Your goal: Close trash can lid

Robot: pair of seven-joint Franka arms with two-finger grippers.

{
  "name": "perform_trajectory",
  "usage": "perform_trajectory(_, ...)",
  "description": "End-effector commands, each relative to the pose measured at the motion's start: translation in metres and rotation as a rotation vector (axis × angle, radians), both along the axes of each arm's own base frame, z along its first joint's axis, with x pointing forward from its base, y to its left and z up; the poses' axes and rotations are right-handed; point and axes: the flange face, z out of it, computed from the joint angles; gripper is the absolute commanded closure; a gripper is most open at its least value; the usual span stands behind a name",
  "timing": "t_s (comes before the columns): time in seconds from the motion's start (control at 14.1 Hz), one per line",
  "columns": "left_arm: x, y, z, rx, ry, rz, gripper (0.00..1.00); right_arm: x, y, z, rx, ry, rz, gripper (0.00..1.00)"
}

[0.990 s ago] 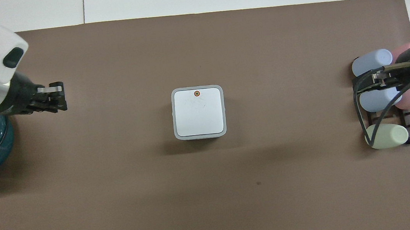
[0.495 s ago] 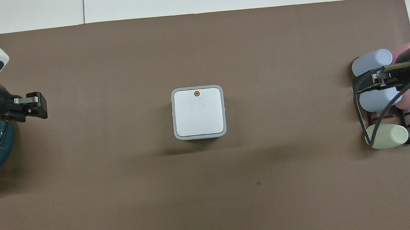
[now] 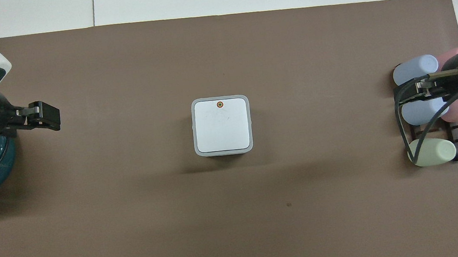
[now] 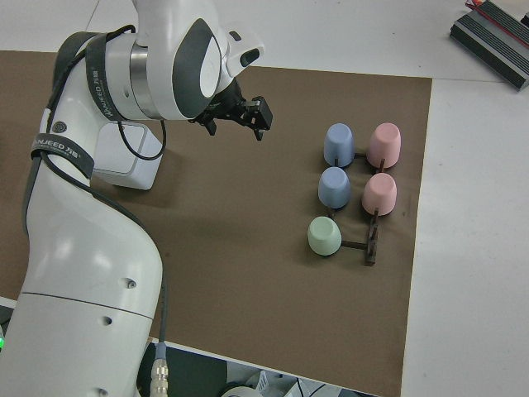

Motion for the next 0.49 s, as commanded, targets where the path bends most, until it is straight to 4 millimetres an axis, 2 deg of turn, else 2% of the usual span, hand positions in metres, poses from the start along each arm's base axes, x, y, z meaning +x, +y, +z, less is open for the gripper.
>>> perform_trajectory(0.0,-0.0006,0.0027,-0.0025,0.019,-0.017,-0.016,0.00,-0.0017,-0.0026,-0.0002,0.020,-0.001,0.015,0.00)
perform_trajectory(0.42,-0.0041,0.0023,-0.0062,0.021,-0.002,-0.013,0.00,-0.0017,-0.0026,-0.0002,0.020,-0.001,0.015,0.00)
